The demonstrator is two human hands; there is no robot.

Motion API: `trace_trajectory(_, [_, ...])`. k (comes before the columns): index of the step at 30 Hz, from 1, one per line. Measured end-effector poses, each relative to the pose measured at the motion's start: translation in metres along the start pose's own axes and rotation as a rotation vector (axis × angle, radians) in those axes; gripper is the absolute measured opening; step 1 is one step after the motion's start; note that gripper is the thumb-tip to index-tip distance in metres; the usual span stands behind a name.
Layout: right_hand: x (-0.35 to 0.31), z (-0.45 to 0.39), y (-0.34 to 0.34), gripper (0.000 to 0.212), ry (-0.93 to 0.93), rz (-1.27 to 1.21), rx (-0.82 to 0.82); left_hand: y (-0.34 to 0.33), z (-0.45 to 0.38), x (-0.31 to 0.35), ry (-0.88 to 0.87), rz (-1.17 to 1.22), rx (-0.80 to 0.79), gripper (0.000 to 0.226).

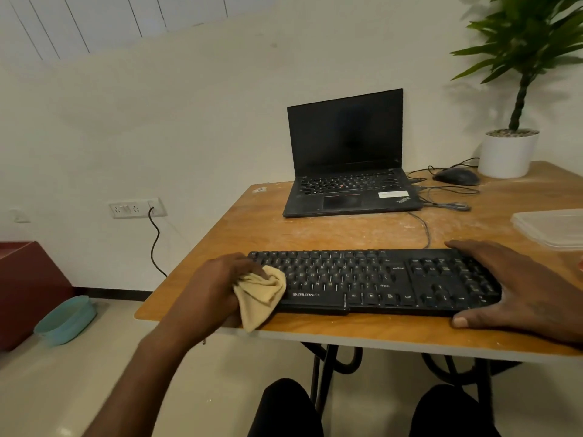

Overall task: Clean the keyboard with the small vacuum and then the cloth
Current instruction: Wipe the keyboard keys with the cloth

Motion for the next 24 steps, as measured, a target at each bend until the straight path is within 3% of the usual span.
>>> trace_trajectory(11, [-0.002, 0.001, 0.002, 0.111, 0.021, 0.016, 0.0, -0.062, -0.019, 0.068, -0.227, 0.109, -0.094, 0.032])
trace_trajectory(19, [-0.001, 0.0, 0.001, 0.115, 0.021, 0.011, 0.009, -0.008, 0.011, 0.017, -0.058, 0.075, -0.053, 0.037])
trace_trajectory(24, [-0.001, 0.0, 0.001, 0.114, 0.023, 0.011, 0.004, -0.023, 0.007, 0.034, -0.099, 0.094, -0.058, 0.028])
Point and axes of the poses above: each hand's wrist, its own z-axis away from the middle knuckle, its own y-axis out of the back of the hand, x = y × z, the point moved 4 cm from there along -z, towards the middle knuckle, and after that the axes turned 15 degrees about z, right-handed, at the moved point
